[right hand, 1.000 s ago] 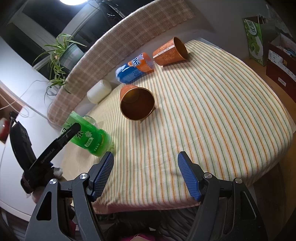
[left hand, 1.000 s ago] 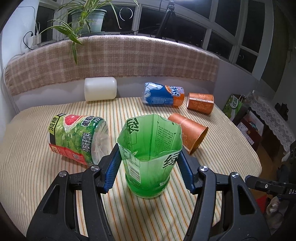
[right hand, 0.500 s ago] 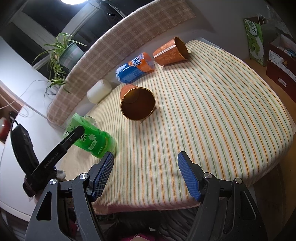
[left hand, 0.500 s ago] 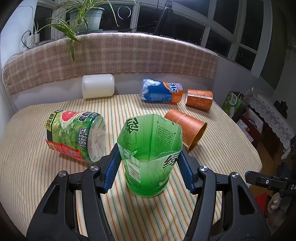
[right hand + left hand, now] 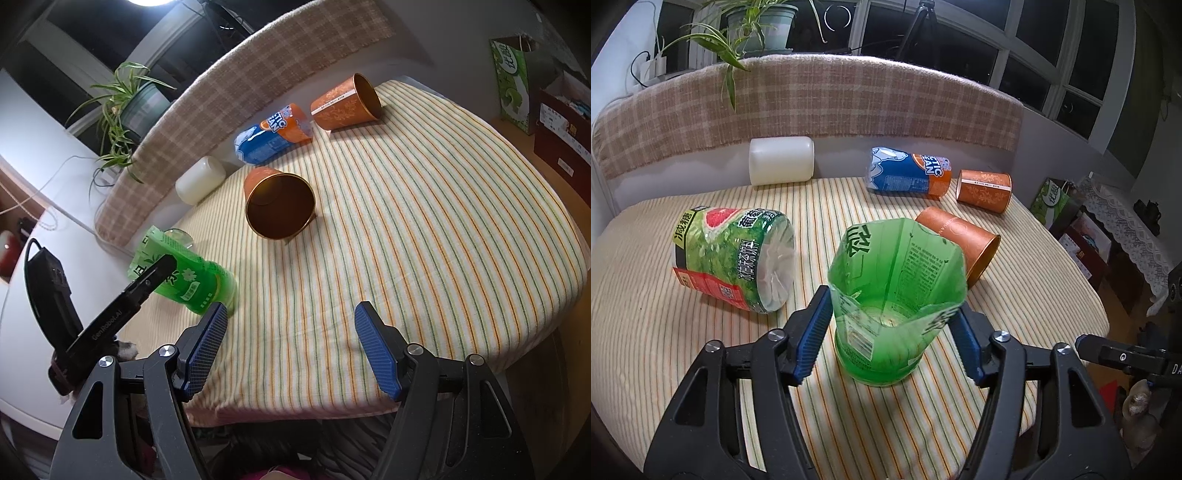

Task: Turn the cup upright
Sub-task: 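Lower the upright bottle onto the table with the left gripper, then open the left gripper and release the standing bottle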

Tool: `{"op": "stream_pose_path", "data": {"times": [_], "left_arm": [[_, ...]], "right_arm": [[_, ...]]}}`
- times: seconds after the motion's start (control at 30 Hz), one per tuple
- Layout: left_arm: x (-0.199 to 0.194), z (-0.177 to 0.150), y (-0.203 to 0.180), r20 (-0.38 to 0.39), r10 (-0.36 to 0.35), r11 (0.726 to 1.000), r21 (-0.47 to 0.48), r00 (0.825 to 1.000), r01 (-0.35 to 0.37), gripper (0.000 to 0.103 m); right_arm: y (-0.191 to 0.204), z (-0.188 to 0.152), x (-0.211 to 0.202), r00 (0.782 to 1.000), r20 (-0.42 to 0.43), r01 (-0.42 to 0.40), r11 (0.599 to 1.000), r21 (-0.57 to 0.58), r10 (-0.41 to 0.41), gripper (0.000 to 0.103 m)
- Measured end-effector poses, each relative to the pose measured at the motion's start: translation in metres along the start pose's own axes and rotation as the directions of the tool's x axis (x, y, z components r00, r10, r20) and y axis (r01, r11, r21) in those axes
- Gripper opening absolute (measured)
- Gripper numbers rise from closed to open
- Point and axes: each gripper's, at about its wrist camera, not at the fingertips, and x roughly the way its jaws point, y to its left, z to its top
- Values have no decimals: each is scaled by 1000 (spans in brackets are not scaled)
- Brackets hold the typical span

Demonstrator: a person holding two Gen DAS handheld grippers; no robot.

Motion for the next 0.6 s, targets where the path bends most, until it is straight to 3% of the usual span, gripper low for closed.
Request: {"op": "stream_pose_path", "data": {"times": [0.23,0.6], "left_arm": [[0,-3,1,-5,-11,1000,-3,1000,11,80],[1,-18,11,-46,-3,1000,-5,999,3,85]], "right_arm": [[0,-1,1,1000,-1,0,1000,0,0,71],[6,-3,3,1000,12,10,1000,-28,-10,71]]}}
